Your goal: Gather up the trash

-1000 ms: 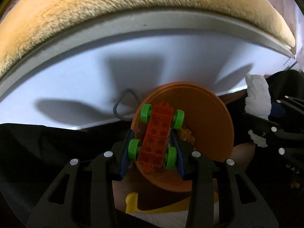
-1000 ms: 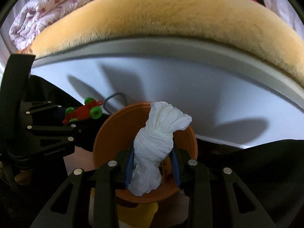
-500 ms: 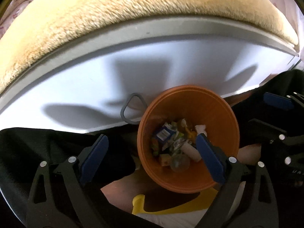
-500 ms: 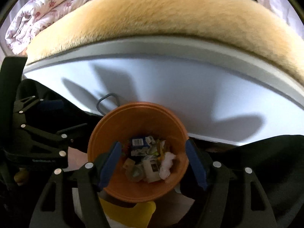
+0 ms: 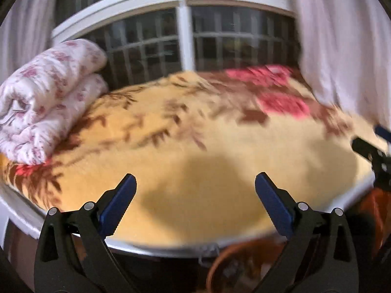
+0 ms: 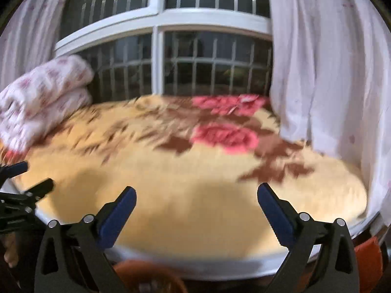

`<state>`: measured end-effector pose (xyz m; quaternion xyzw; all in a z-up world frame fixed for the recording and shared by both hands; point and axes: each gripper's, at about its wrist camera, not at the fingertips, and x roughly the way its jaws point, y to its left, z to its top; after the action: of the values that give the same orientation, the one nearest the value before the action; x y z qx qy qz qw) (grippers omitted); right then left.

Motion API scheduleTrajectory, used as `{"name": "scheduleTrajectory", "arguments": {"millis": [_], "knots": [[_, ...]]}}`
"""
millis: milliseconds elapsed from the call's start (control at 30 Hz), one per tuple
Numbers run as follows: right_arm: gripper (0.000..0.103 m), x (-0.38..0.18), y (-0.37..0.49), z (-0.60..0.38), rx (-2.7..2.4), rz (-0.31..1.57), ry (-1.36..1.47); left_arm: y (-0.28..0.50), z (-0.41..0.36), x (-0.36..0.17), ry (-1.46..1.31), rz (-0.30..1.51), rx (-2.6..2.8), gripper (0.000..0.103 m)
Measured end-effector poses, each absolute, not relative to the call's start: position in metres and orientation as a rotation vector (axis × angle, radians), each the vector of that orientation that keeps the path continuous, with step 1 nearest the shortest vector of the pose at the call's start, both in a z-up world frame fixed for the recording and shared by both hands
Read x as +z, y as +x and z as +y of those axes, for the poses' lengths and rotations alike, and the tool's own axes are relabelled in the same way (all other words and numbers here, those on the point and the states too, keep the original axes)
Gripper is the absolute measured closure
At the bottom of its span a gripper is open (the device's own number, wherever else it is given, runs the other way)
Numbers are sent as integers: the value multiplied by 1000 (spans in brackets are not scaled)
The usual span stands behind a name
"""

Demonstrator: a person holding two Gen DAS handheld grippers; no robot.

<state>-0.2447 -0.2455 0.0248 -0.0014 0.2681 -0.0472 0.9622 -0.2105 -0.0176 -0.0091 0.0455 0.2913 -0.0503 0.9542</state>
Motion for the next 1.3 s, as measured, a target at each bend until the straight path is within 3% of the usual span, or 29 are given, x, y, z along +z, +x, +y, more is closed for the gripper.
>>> {"name": "scheduleTrajectory", "arguments": {"millis": [267,1300], "knots": [[5,24,-203,-246,-191,581,79,-162,-8,4,36,627,26,8],[5,0,-189,-230,-170,632,66,-167,-27,-16,57,670,-58,8]]}}
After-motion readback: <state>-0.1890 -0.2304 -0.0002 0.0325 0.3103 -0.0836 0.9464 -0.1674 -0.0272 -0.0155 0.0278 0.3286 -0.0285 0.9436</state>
